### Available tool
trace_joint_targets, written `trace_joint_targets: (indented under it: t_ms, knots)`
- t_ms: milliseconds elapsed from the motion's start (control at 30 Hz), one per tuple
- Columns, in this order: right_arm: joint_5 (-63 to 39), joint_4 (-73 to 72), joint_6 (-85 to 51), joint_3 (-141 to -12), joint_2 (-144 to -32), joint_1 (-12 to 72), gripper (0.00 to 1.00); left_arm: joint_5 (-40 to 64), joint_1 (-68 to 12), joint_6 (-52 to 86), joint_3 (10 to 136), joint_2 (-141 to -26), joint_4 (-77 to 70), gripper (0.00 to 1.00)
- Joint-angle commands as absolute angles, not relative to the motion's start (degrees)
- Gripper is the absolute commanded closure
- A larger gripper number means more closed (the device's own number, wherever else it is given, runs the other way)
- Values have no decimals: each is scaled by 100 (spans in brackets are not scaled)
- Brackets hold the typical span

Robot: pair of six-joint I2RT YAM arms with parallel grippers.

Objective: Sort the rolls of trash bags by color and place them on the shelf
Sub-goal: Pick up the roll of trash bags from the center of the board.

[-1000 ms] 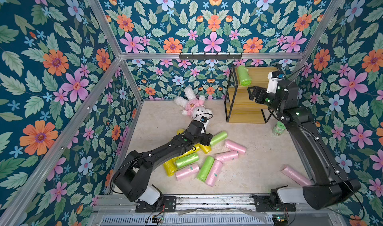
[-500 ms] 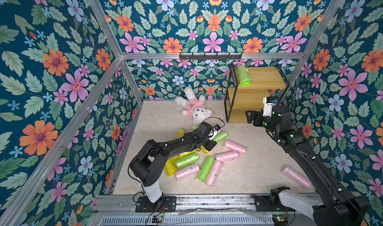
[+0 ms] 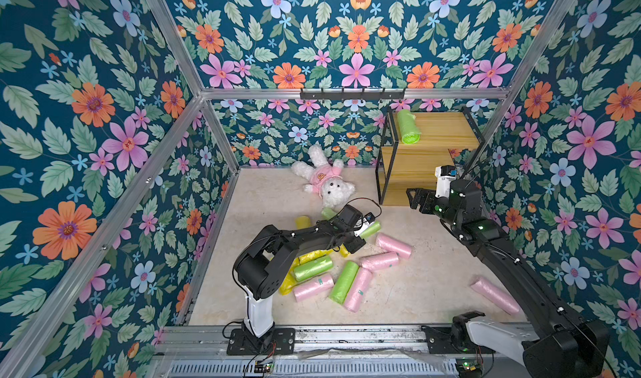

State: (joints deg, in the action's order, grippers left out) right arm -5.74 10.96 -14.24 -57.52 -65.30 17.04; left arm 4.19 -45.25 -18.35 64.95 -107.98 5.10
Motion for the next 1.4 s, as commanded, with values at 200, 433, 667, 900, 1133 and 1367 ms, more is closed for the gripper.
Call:
trace_joint_targets:
  t_ms: [200,433,667,900,1133,1367]
  knots:
    - [-649,976,-1494,-5427,-6621,1704,7,343,-4541,-2398,6373,-10865,194,50]
    - [-882,1020,-1477,-5182,-6596,1648,7,387,-4537,-2435,6303,-10548,-8,61]
    - [-1478,1066,-1457,-5194,-6721,1627,6,291,-4540,-2382,6078,-9817,-320,65]
    - [-2135,1255,-1438,-5375,-6812,1626,6,-158,-4538,-2590,5593,-8970,-634,67]
    - [-2982,1608,-1338,-5546,-6607,1628,6,-556,-4536,-3340,5339,-8254,-913,71]
    - [-4156,1421,-1341,-5502,-6441,1722,4,-415,-4535,-4109,5306,-7920,-1121,72]
